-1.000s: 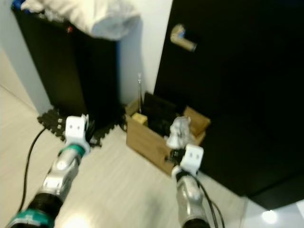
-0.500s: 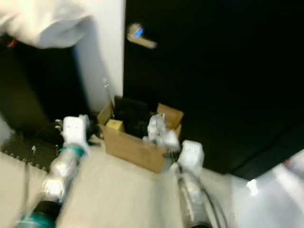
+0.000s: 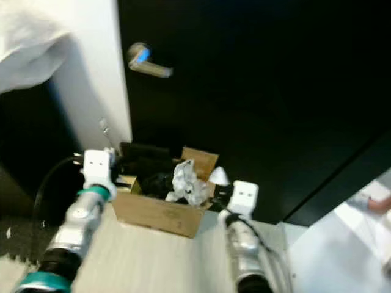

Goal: Clean up the room

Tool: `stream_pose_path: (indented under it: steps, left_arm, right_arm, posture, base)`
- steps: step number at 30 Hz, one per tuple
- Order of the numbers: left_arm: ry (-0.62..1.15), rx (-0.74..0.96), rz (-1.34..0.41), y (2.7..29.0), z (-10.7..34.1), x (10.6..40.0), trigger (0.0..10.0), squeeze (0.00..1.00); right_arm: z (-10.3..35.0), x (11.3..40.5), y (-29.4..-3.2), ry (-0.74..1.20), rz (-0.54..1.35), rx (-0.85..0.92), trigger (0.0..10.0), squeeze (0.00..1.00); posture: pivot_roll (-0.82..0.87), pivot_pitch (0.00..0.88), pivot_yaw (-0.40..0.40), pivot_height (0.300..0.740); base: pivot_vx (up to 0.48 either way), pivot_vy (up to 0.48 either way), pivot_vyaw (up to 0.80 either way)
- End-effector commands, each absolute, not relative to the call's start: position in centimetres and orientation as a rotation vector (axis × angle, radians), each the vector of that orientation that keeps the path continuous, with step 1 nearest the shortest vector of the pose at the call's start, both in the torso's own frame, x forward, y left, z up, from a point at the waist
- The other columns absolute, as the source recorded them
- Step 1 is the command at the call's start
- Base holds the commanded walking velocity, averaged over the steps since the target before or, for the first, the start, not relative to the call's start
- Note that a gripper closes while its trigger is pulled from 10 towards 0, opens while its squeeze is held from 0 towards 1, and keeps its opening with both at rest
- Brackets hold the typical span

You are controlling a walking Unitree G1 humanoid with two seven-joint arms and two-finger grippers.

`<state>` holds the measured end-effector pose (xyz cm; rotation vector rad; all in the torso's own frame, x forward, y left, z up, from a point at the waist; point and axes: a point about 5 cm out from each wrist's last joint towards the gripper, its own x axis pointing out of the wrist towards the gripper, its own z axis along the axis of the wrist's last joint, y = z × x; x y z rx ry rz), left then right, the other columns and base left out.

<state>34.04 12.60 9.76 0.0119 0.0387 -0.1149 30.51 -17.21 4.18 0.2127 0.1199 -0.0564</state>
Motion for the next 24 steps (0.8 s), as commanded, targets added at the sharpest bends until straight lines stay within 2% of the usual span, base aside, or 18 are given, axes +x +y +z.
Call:
stream_pose_path:
  steps: [1, 9, 20, 24]
  left_arm:
    - [0.058, 0.026, -0.102, 13.2, 9.3, 33.8, 10.0, 0.00]
    - [0.066, 0.029, -0.098, 13.1, 9.1, 33.8, 10.0, 0.00]
    - [0.120, 0.081, 0.040, 15.3, 7.7, 33.6, 10.0, 0.00]
    - [0.154, 0.151, 0.156, 17.8, 7.1, 33.4, 10.0, 0.00]
  right_arm:
    - [3.6, 30.2, -17.0, 0.142, -0.061, 0.221, 10.0, 0.00]
    - [3.6, 30.1, -16.9, 0.142, -0.047, 0.190, 10.0, 0.00]
    - [4.4, 30.5, -15.2, 0.103, 0.076, 0.137, 10.0, 0.00]
    - [4.5, 30.5, -14.6, 0.108, 0.111, 0.053, 10.0, 0.00]
  posture:
    - [0.07, 0.000, 0.004, 0.740]
    - [0.07, 0.003, 0.001, 0.740]
    - [0.06, 0.005, -0.025, 0.740]
    - [0.06, 0.009, -0.033, 0.740]
  base:
    - [0.300, 0.000, -0.77]
    - [0.302, 0.000, -0.77]
    - [0.302, 0.000, 0.00]
    - [0.282, 0.000, 0.20]
